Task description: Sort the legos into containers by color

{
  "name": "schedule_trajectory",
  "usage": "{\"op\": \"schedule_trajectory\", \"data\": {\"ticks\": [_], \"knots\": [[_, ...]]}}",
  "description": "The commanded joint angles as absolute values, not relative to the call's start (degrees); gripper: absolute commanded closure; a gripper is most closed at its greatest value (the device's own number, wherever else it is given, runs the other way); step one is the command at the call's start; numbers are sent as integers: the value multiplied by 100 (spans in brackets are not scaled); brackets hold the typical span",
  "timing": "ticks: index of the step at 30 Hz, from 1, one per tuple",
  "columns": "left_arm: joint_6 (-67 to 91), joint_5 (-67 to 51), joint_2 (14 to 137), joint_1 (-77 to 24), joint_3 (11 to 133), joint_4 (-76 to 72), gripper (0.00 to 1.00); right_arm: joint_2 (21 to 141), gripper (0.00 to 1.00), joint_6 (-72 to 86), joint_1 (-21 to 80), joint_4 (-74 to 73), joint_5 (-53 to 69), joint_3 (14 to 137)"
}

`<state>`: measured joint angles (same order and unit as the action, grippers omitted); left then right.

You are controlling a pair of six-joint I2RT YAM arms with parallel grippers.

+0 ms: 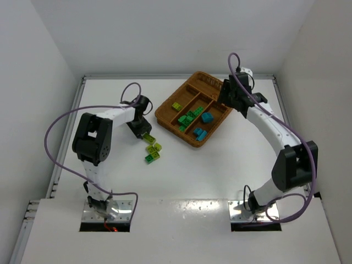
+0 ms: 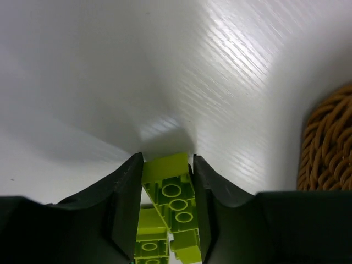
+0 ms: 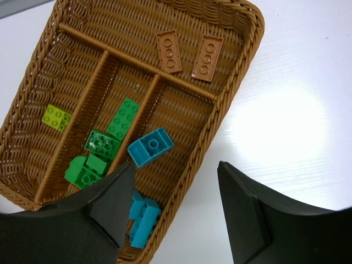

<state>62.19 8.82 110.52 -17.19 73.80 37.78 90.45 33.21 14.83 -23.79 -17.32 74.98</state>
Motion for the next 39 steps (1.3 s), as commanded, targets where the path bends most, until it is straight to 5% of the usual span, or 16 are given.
{"op": "schedule_trajectory", "data": {"ticks": [1,2,5,14,24,29,33,39], "knots": [[6065,914,10917,-1819,7655,3814,60,8763,38,3340,1521,-2425,-1687,7383],[5925,914,10916,-1819,7707,3814,71,8763,38,3340,1521,-2426,-1687,7383],[5749,1001,10680,-1872,7839,3814,78,8561,38,3340,1521,-2487,-1687,7330],[5073,1503,10274,-2109,8365,3814,78,8227,38,3393,1521,-2593,-1635,7014],[4966,1153,11741,-2338,10492,3814,77,7998,38,3445,1521,-2882,-1573,6952],[4712,1027,12594,-2470,11943,4060,13,7744,38,3445,1521,-3058,-1687,6899],[4448,1457,12219,-2602,11822,4122,3,7603,38,3445,1521,-3111,-1740,6847],[3859,2319,10778,-3032,9575,3912,6,7348,38,3445,1521,-3164,-1793,6688]]}}
